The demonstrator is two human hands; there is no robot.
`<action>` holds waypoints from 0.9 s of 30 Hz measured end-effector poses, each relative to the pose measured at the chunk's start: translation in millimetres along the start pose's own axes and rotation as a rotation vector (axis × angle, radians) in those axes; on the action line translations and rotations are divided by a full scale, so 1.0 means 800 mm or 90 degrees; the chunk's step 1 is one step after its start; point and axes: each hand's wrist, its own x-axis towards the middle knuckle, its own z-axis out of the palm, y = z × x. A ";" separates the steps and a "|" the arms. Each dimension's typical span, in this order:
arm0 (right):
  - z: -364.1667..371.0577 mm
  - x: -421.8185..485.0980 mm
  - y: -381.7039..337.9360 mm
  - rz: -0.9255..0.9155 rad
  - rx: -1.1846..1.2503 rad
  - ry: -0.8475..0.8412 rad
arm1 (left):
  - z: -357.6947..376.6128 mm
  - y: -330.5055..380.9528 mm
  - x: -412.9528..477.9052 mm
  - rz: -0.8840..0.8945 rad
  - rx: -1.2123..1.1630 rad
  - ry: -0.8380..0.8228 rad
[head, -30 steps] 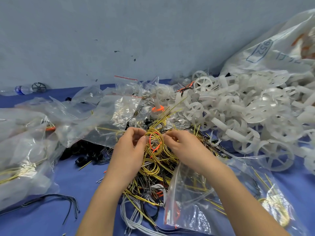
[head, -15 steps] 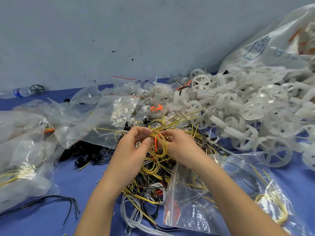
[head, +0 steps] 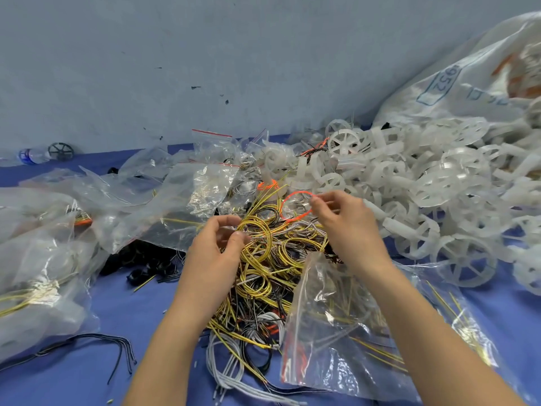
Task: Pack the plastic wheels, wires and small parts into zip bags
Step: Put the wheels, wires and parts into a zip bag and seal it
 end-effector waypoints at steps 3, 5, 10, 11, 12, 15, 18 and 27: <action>-0.022 0.009 0.000 0.029 0.097 0.050 | 0.001 0.003 0.000 0.010 0.064 0.062; -0.033 0.011 -0.008 0.045 0.188 0.025 | 0.002 0.012 -0.001 0.054 0.087 0.103; -0.038 0.000 -0.031 0.050 0.276 -0.104 | 0.015 0.044 -0.009 0.118 -0.052 0.035; -0.037 -0.003 -0.034 0.049 0.278 -0.125 | 0.020 0.049 -0.012 0.121 -0.078 0.012; -0.035 -0.007 -0.037 0.049 0.281 -0.142 | 0.024 0.052 -0.014 0.123 -0.097 -0.005; -0.032 -0.018 -0.042 0.055 0.293 -0.171 | 0.032 0.054 -0.018 0.126 -0.118 -0.035; -0.036 -0.024 -0.039 0.062 0.292 -0.180 | 0.034 0.050 -0.017 0.123 -0.126 -0.045; -0.054 -0.029 -0.034 0.055 0.256 -0.177 | 0.035 0.047 -0.018 0.059 -0.190 -0.067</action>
